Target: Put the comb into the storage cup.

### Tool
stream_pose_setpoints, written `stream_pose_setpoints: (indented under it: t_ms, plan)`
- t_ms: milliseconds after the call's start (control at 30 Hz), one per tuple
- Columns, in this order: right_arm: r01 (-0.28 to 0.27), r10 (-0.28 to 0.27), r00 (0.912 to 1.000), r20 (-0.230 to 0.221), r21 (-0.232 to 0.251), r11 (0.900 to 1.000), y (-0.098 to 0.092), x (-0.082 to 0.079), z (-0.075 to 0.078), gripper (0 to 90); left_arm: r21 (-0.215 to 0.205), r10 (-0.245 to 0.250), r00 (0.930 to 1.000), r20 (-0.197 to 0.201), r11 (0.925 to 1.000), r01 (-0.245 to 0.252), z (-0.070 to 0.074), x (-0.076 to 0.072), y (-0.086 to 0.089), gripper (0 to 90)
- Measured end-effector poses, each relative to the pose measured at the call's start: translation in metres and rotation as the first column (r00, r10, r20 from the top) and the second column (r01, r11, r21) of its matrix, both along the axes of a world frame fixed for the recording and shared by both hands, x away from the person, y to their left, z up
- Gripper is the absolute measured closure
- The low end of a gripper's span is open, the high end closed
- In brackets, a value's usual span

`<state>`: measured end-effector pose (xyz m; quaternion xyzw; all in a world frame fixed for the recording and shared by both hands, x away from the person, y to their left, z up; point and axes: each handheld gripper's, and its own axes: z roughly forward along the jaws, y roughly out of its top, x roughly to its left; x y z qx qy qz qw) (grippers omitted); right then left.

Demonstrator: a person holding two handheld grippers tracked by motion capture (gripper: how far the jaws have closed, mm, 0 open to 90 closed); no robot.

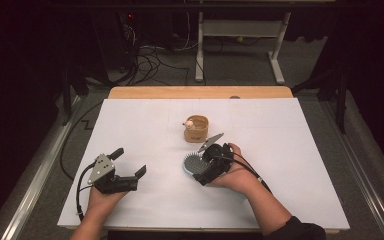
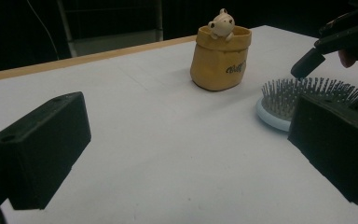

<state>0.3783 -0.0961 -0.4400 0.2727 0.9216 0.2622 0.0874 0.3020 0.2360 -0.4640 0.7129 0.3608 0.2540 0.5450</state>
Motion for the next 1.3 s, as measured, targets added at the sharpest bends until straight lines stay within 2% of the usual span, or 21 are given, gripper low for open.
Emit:
stream_pose_setpoints:
  t_ms: [367, 600, 700, 1100, 1300]
  plan:
    - [-0.009, 0.007, 0.9996, -0.027, -0.062, 0.998, 0.006, 0.002, -0.014, 1.9, 0.003, 0.001, 1.0000, -0.001, 1.0000, -0.001, 0.000, 0.000, 0.000, 0.0]
    - [-0.007, 0.005, 0.9993, -0.037, -0.070, 0.998, 0.011, 0.004, -0.020, 3.6, 0.004, 0.001, 1.0000, 0.000, 1.0000, -0.001, 0.000, 0.000, 0.000, 0.0]
    - [-0.006, 0.003, 0.9992, -0.039, -0.061, 0.998, 0.011, 0.006, -0.020, 4.3, 0.003, 0.001, 1.0000, -0.004, 1.0000, -0.001, -0.001, 0.000, 0.000, 0.0]
    - [-0.009, 0.007, 0.9995, -0.029, -0.077, 0.997, 0.015, 0.004, -0.019, 6.3, 0.008, -0.003, 1.0000, -0.002, 1.0000, 0.003, -0.001, 0.000, -0.001, 0.0]
    - [-0.009, 0.005, 0.9992, -0.039, -0.094, 0.996, 0.016, 0.005, -0.019, 6.0, 0.006, -0.002, 1.0000, 0.002, 1.0000, 0.002, -0.001, 0.000, -0.001, 0.0]
